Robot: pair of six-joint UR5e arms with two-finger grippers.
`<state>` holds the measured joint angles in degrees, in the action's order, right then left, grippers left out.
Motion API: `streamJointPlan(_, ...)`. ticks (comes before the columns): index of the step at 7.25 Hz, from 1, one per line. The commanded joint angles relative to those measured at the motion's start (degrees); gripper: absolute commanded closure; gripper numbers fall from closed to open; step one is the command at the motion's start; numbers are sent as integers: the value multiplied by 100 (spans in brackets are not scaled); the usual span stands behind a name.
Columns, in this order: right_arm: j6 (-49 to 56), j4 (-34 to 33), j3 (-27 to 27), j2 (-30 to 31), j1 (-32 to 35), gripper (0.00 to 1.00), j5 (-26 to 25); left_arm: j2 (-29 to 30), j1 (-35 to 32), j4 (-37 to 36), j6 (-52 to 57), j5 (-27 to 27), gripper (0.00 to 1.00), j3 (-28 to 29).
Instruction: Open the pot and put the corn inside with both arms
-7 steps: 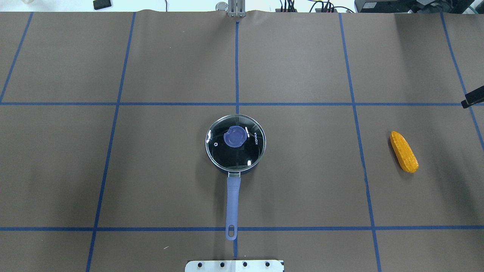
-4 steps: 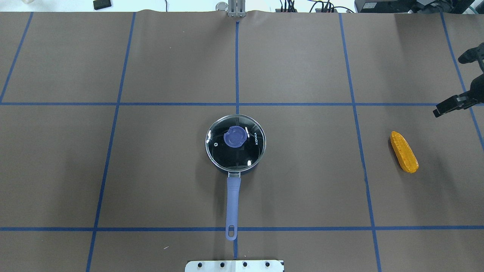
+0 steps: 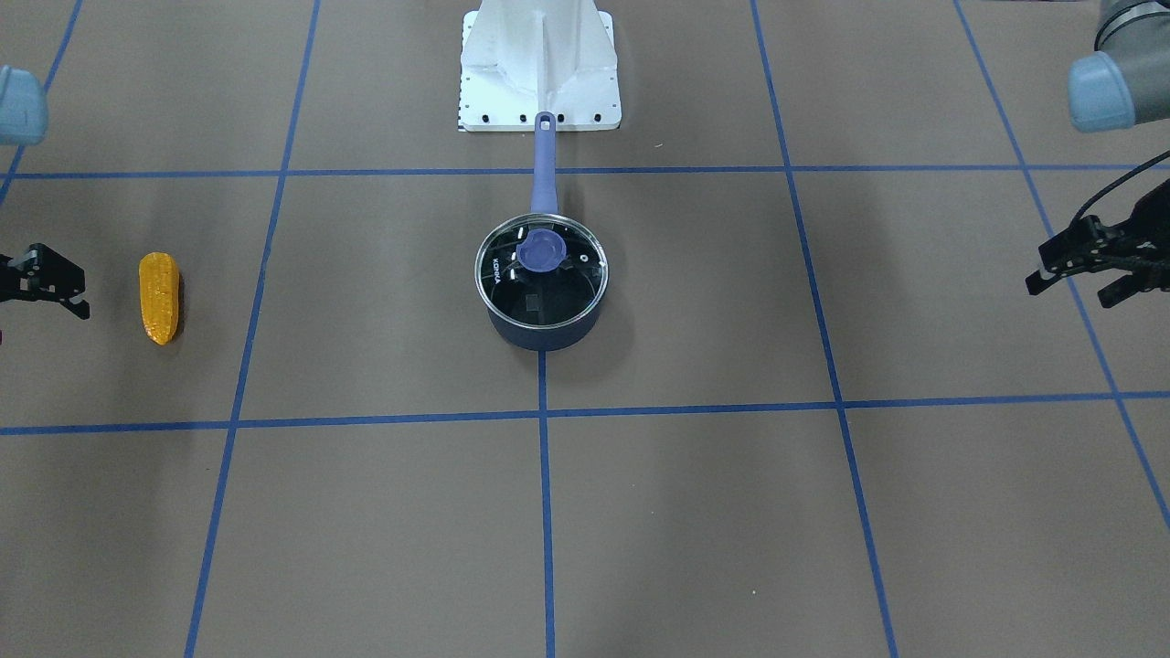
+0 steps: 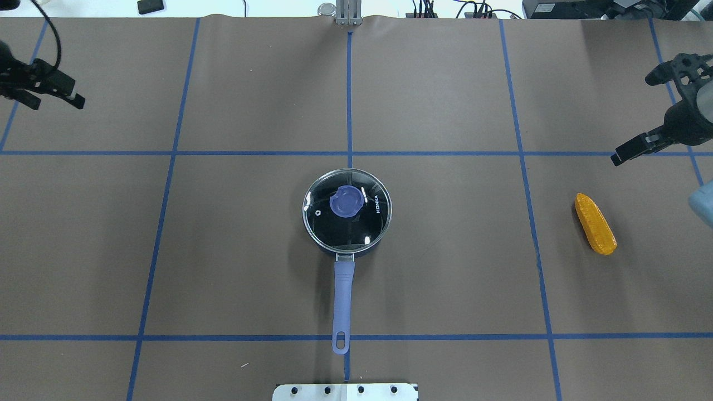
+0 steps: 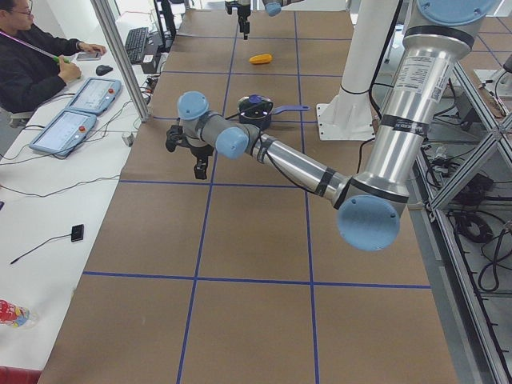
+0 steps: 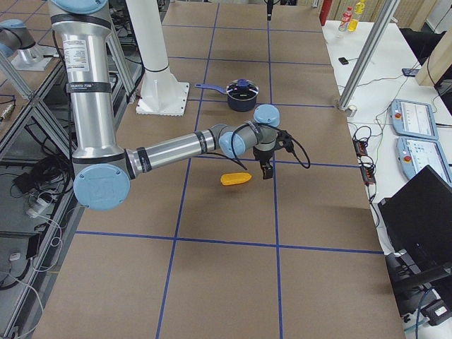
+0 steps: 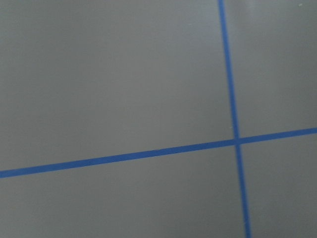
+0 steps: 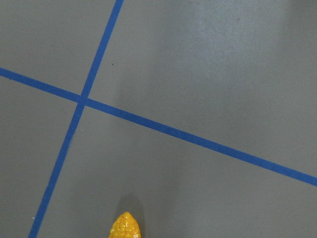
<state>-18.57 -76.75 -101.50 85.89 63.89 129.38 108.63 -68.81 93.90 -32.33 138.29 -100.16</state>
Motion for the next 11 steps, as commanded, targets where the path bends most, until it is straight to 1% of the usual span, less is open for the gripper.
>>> streamJointPlan(1, -6, -7, -10, 42, -341, 1, -9, 1059, 393, -1131, -238, -510, 2, -29)
streamJointPlan(2, -15, -16, -1, 103, -350, 0, -9, 1525, 578, -1746, -256, -705, 1, -30)
streamJointPlan(3, -15, 2, -10, 199, -377, 0, -35, 1808, 762, -1857, -857, -724, 1, -21)
streamJointPlan(4, -15, 2, 7, 244, -394, 0, -70, 2011, 999, -1849, -1385, -838, 1, -3)
streamJointPlan(5, -102, 2, 25, 244, -595, 1, -201, 2248, 1402, -1823, -2060, -1256, 1, 23)
streamJointPlan(6, -564, 72, -18, 201, -840, 1, -272, 2459, 1623, -1823, -2467, -1330, 1, 49)
streamJointPlan(7, -838, 298, 16, 218, -1104, 1, -507, 2661, 1791, -1831, -2863, -1348, 1, 67)
streamJointPlan(8, -867, 362, 25, 235, -1141, 2, -510, 2916, 1941, -1823, -3258, -1531, 1, 180)
streamJointPlan(9, -868, 388, 42, 270, -1150, 6, -510, 3005, 2160, -1823, -3401, -1664, 1, 207)
streamJointPlan(11, -798, 389, 51, 385, -1317, 6, -562, 3190, 2293, -1823, -3631, -1718, 1, 278)
